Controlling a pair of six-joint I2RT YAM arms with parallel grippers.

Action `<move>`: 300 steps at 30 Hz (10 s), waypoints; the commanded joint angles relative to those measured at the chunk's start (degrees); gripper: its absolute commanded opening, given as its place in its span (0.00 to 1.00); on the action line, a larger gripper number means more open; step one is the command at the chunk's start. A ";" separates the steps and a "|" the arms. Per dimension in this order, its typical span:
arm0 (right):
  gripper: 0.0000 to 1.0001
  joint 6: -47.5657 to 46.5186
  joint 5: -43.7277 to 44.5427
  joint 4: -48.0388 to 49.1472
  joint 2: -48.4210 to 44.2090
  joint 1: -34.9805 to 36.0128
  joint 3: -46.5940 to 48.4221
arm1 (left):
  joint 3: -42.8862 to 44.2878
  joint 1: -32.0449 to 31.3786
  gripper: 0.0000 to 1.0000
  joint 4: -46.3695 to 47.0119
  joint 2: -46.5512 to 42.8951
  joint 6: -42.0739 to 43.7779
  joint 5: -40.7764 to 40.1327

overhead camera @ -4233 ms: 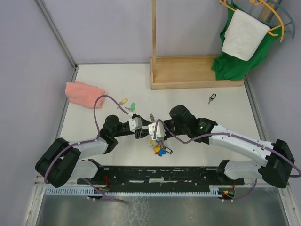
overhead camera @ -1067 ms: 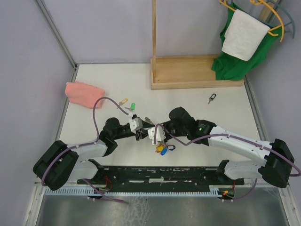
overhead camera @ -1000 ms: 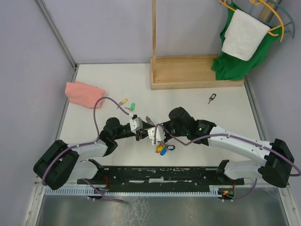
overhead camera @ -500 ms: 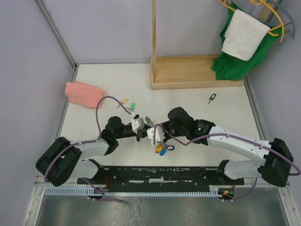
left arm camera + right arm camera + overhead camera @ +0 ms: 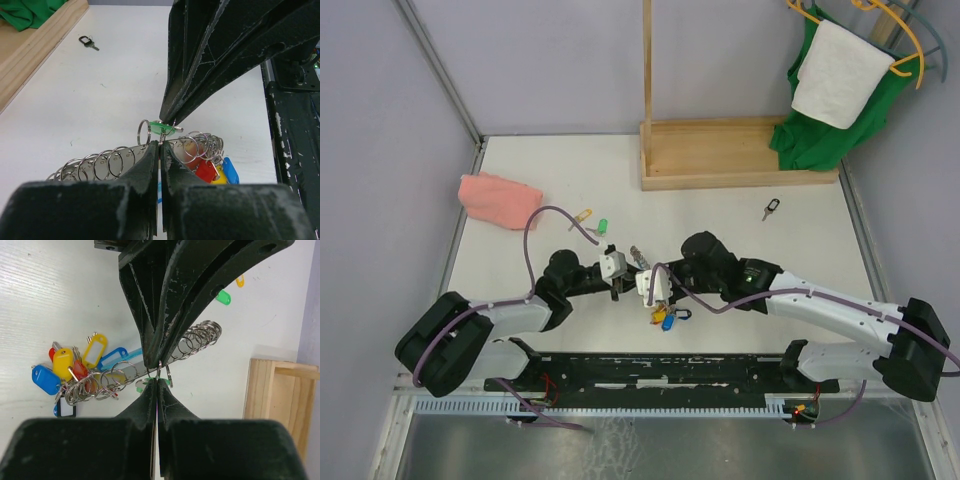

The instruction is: Put the keys on the keyring

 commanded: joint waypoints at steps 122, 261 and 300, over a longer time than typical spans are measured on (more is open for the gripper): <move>0.01 16.20 -27.75 31.33 0.36 -15.43 -9.53 | -5.33 0.32 0.31 14.14 -3.35 1.53 -6.93; 0.01 44.49 -38.37 81.35 11.37 -18.18 -20.72 | -7.08 -0.98 0.26 2.57 -25.16 -8.51 -13.19; 0.01 44.41 -38.78 82.07 9.00 -18.14 -21.61 | -5.67 4.07 0.24 14.54 -11.13 -14.09 -5.73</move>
